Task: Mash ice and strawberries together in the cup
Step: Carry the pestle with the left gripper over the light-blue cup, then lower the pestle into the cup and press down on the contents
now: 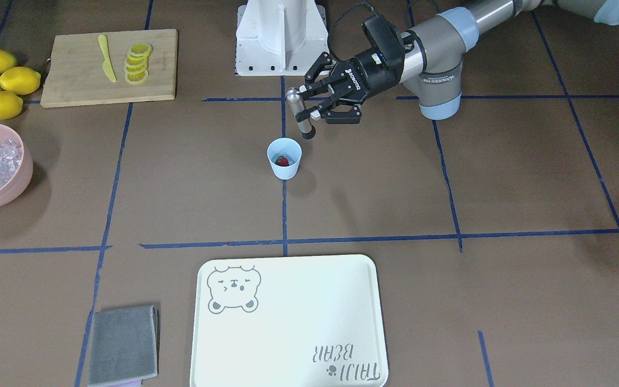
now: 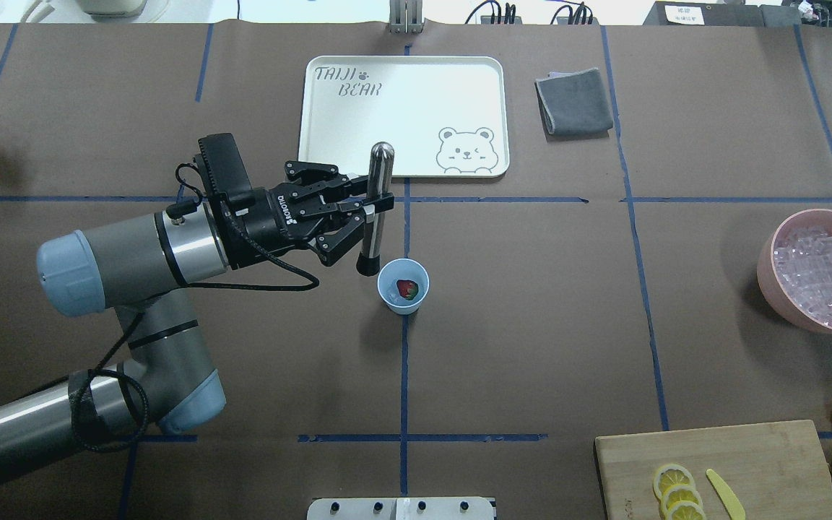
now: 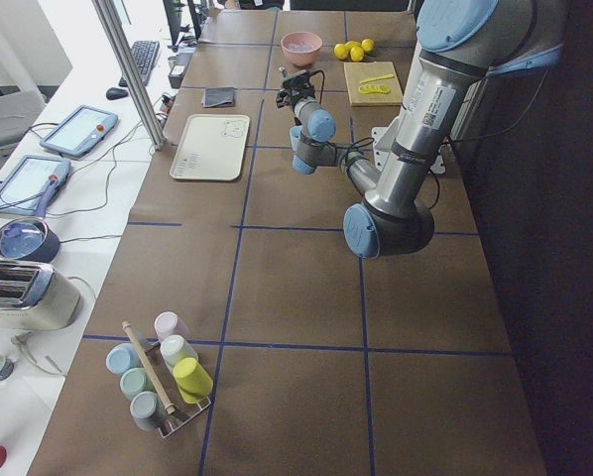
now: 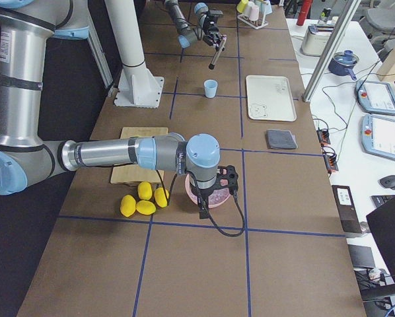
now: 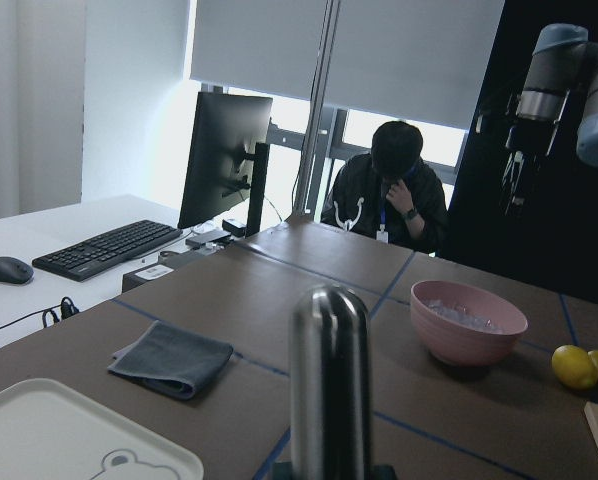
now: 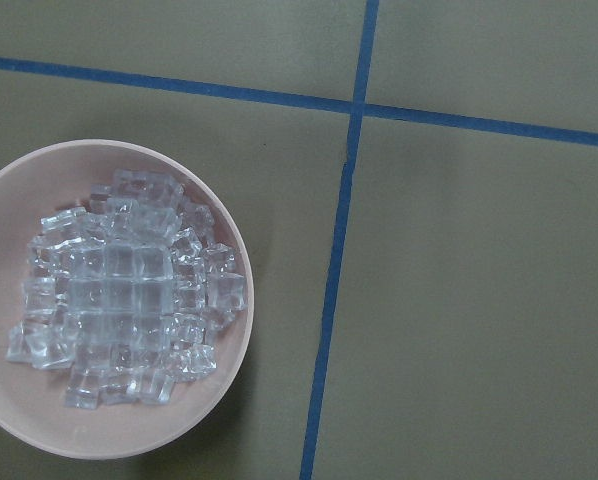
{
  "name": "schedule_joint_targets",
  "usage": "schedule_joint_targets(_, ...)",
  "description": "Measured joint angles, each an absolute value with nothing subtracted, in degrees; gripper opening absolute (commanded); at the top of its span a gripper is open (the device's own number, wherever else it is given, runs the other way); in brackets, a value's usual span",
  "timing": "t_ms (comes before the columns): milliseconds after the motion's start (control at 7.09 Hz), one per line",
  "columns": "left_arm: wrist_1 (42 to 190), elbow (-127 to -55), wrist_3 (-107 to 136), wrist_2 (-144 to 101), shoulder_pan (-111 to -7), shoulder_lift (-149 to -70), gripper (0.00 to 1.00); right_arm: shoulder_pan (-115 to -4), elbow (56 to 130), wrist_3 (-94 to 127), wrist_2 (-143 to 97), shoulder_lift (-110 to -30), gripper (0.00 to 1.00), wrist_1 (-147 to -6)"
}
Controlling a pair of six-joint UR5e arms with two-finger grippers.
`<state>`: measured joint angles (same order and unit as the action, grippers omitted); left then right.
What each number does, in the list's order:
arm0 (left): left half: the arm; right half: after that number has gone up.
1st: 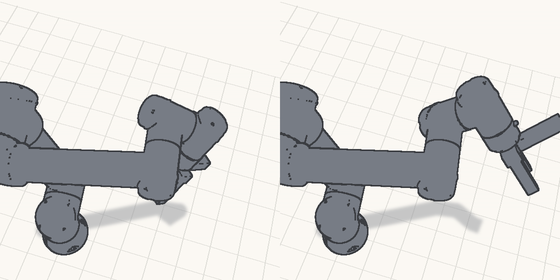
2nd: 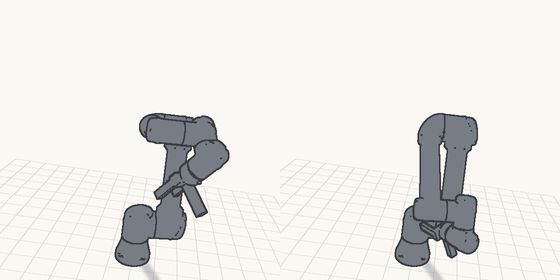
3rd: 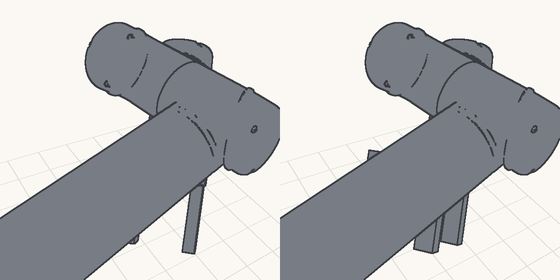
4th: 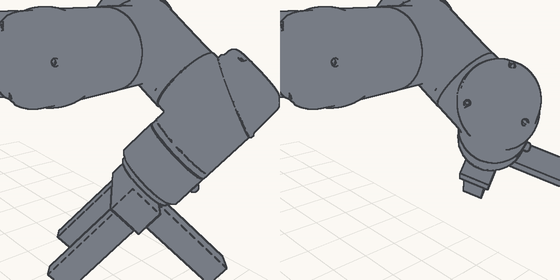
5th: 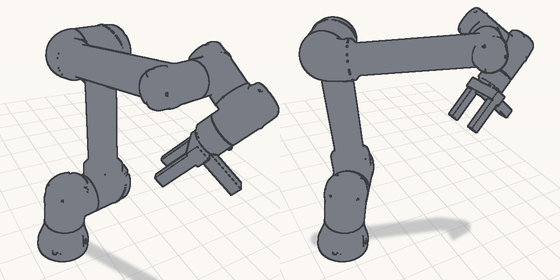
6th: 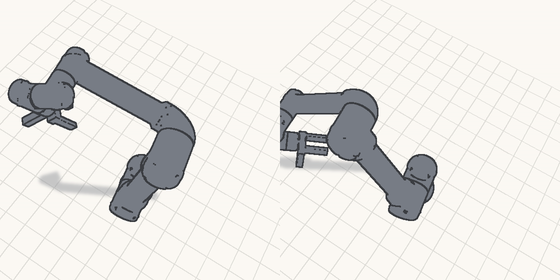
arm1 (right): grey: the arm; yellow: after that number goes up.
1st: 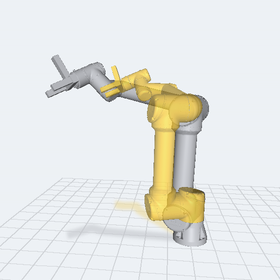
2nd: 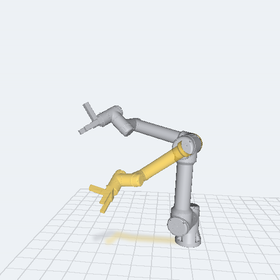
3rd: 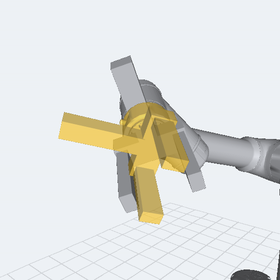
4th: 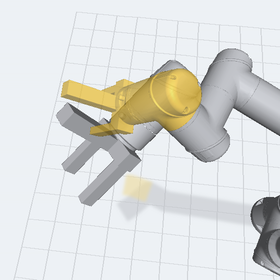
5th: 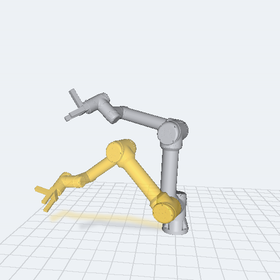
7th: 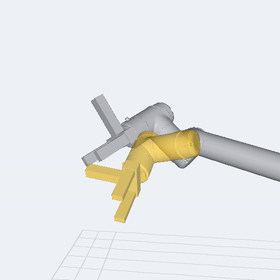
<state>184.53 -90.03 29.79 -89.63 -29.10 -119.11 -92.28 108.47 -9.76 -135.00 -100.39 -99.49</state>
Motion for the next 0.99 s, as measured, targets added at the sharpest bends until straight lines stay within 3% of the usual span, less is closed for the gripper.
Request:
schedule_joint_targets(423, 187.75, -89.23, 21.88, -83.92, -25.52, -120.82, 0.01, -92.28, 108.54, -9.76, -135.00, -100.37, 0.99, -99.49)
schedule_joint_targets(987, 193.98, -81.50, 16.88, -78.43, -20.84, -122.28, 0.01, -92.29, 108.51, -9.76, -134.98, -100.37, 0.99, -99.49)
